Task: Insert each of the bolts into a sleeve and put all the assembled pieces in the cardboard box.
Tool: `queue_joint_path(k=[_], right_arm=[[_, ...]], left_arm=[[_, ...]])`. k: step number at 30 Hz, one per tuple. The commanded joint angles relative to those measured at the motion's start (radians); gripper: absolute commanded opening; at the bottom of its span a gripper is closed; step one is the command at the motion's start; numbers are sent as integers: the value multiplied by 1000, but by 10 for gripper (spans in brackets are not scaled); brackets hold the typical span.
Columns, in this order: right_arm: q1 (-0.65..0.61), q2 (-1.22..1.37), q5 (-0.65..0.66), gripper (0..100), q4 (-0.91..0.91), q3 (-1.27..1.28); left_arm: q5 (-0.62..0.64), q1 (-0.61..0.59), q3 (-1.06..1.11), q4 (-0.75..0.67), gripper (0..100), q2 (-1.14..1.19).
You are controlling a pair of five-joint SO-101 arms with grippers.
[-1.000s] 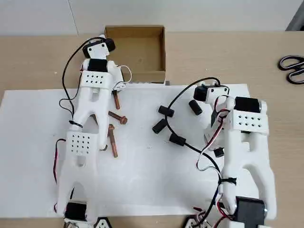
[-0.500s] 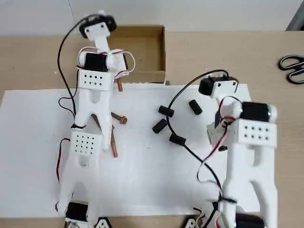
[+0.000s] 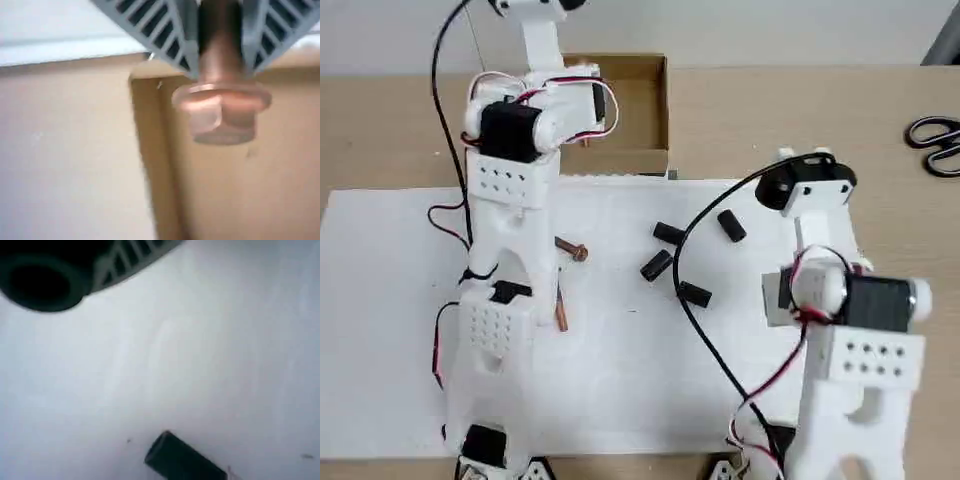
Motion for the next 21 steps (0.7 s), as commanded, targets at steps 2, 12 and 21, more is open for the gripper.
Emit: queue_joint_path(k=[2,12,21], right_arm=[[-7,-104,-12,2,13,-32],[-7,-407,-14,2,-33,157],[-7,-687,-14,2,-166,399]], left_arm=[[-8,5,-28,15,5,-183],[-133,3,-13,15,5,-419],[-153,-29,229,15,5,-671]])
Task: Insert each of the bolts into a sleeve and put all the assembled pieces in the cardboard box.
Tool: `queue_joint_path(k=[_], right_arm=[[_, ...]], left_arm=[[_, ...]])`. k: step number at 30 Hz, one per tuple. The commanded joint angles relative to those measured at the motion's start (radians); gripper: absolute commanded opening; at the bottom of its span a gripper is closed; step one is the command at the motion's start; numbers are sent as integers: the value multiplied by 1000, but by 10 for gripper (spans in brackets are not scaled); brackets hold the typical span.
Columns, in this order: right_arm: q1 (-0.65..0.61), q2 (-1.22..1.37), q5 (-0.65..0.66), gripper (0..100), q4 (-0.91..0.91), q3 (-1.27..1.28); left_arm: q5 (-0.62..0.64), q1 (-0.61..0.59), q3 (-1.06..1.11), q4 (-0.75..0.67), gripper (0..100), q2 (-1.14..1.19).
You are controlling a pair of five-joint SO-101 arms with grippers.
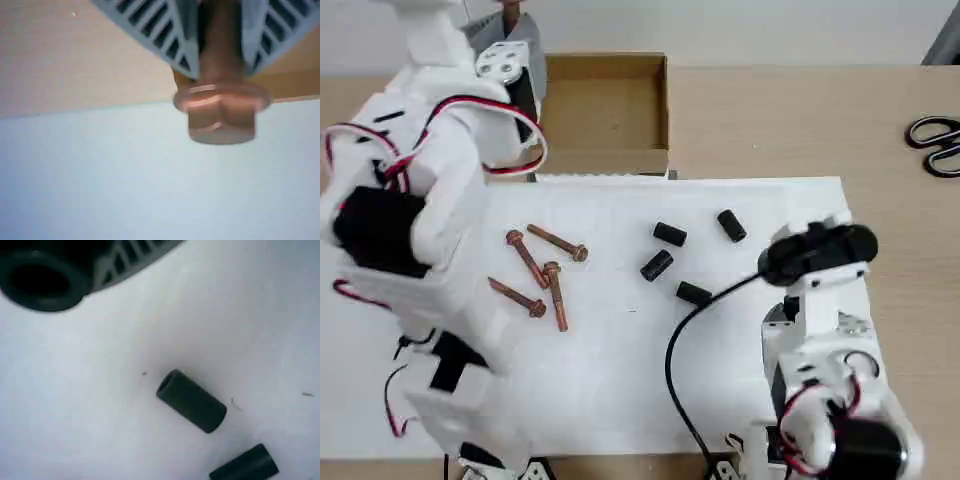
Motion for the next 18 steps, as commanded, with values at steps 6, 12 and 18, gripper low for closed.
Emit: queue_joint_path(k=[6,12,18], right_arm=[[-7,-104,-14,2,-79,118],[-8,-104,-103,2,-84,127],[-120,-113,-180,2,-130,198]], left_arm=[[-3,0,329,15,5,-336],[-3,-2,610,12,5,-552],[3,-2,871,9,5,-717]])
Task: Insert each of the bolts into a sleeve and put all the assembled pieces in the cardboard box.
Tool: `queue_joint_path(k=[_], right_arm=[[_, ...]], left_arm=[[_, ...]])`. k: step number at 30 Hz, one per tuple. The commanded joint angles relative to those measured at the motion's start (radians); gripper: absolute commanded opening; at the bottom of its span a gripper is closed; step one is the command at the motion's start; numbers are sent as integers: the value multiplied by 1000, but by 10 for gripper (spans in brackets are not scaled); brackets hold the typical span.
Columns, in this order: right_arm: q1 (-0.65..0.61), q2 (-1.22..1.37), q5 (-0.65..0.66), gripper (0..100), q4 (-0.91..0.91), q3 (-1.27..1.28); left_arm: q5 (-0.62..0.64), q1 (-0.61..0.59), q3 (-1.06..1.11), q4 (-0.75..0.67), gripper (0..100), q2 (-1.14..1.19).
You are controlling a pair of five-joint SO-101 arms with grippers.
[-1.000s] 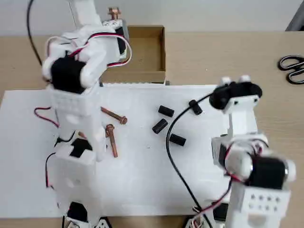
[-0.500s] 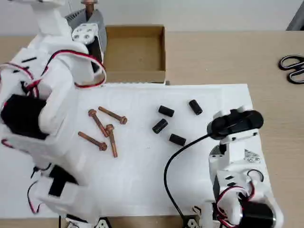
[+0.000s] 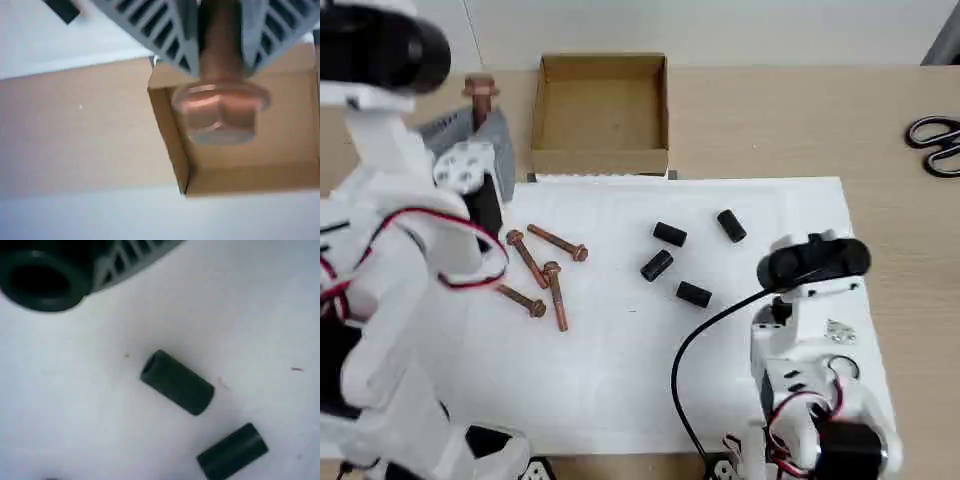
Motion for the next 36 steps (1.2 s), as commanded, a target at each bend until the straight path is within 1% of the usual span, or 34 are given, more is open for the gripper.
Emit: queue_joint_path(k=[1,6,11,16,21,23,25,29,34,36], right_arm=[[-77,-8,-66,2,-58,28],[-193,-8,-137,2,-156,83],[-266,-8,-143,2,-263,147],[-303,-8,-150,2,-343,196],[-371,-8,-175,2,-398,215],[-414,-8,-180,2,-417,221],[-456,-8,-180,2,-432,226],[-530,-8,-180,2,-433,226],[-645,-10,-180,2,-452,226],[-690,-10,-175,2,-486,226]], left_arm=[[3,-3,139,8,5,-106],[3,-3,380,-58,5,-256],[3,-3,664,-167,5,-451],[20,-3,995,-388,5,-669],[196,5,1328,-646,5,-893],[239,5,1454,-743,5,-979],[252,5,1566,-818,5,-1059],[253,5,1728,-885,5,-1200],[255,6,1877,-891,5,-1344],[282,6,1920,-891,5,-1398]])
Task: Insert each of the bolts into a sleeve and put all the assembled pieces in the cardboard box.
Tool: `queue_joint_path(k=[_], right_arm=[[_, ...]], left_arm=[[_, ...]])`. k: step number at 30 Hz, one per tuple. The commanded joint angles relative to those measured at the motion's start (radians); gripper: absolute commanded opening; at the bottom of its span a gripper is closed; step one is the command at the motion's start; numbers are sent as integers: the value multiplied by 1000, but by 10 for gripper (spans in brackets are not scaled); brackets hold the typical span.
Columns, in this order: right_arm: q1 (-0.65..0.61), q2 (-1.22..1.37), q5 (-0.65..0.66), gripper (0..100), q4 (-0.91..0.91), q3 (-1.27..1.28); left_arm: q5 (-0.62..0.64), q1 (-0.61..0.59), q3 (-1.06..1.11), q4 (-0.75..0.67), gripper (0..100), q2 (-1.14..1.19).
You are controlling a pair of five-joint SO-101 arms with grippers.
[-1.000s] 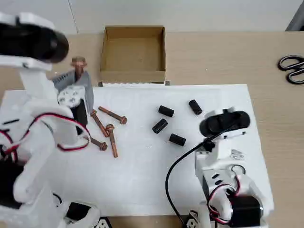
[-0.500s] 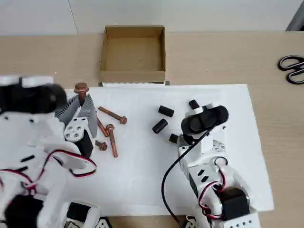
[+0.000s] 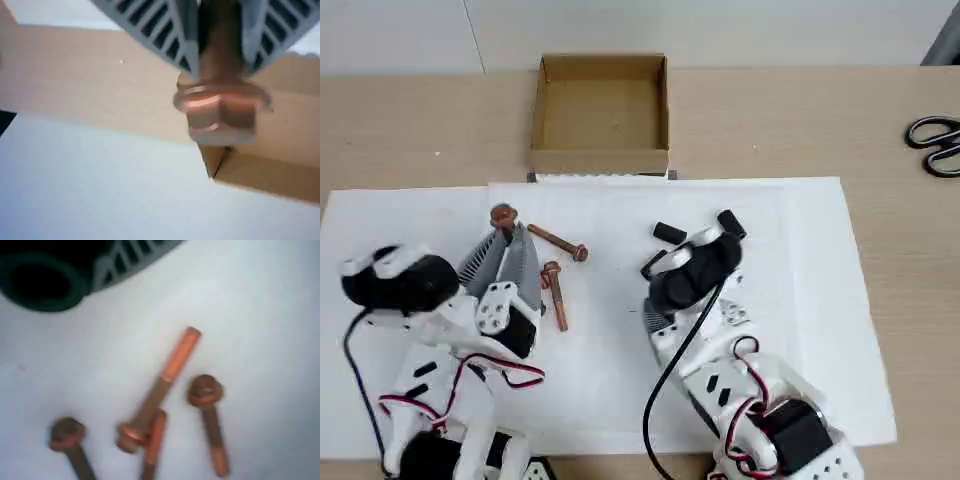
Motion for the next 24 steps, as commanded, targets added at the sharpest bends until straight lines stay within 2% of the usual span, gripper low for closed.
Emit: queue_joint_path(k=[1,4,7,16,24], right_arm=[[-79,-7,-3,2,-65,-6],[-154,-2,2,2,-77,-6],[-213,-5,55,2,-79,9],[-260,-5,149,2,-160,91],[-252,-5,152,2,-163,101]], left_arm=[[58,6,44,-32,5,-77],[170,6,48,-31,5,-60],[229,8,50,-31,5,-58],[233,204,77,-31,5,-58],[230,229,77,-29,5,-58]])
